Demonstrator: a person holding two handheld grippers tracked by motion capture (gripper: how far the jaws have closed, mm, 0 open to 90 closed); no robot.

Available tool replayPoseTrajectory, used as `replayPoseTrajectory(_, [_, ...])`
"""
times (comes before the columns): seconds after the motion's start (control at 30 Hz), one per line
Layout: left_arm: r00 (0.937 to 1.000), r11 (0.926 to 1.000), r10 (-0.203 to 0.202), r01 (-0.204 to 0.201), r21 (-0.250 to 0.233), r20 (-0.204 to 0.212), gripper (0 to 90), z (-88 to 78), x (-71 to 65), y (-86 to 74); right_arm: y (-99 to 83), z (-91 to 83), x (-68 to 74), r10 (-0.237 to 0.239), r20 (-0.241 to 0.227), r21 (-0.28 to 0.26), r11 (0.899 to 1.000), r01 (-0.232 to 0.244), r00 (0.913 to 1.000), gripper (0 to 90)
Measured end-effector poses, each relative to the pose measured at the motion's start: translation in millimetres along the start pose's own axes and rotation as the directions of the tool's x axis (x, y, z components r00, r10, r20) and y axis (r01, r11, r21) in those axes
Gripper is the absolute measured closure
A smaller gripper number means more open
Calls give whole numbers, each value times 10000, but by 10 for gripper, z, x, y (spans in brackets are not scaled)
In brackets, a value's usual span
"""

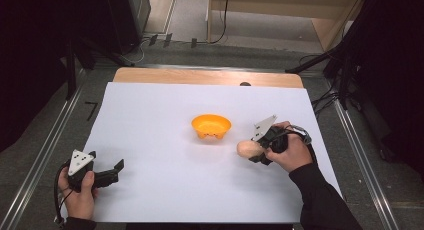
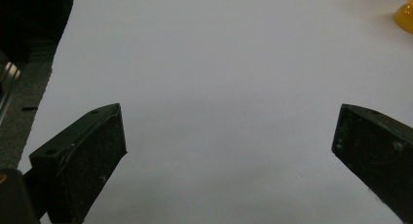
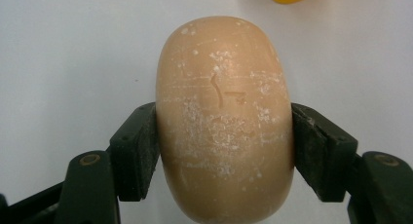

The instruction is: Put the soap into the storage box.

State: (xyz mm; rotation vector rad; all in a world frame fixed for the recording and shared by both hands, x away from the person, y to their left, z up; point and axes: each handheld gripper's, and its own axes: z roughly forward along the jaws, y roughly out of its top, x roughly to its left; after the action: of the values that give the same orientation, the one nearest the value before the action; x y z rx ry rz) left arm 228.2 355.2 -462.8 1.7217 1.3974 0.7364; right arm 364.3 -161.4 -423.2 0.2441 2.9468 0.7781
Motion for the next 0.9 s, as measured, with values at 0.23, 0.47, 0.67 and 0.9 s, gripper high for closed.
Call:
replayPoseTrajectory(0.23, [10000, 10000, 14, -14, 10, -3, 0, 1, -2, 0, 60, -2, -28, -33, 36, -57, 10000, 33, 10000, 326])
replayPoseTrajectory(0.47, [10000, 10000, 23, -23, -2, 11, 0, -1, -2, 0, 173, 11, -41, -64, -31, -151, 9999, 64, 10000, 326])
replayPoseTrajectory(0.67, [10000, 10000, 30, -30, 2, 9, 0, -2, -1, 0, 225, 25, -50, -70, -124, -372, 9993, 66, 9999, 326])
replayPoseTrajectory(0.9, [10000, 10000, 52, -52, 15, -15, 0, -3, -6, 0, 266, 50, -58, -75, -124, -408, 9991, 70, 9999, 327])
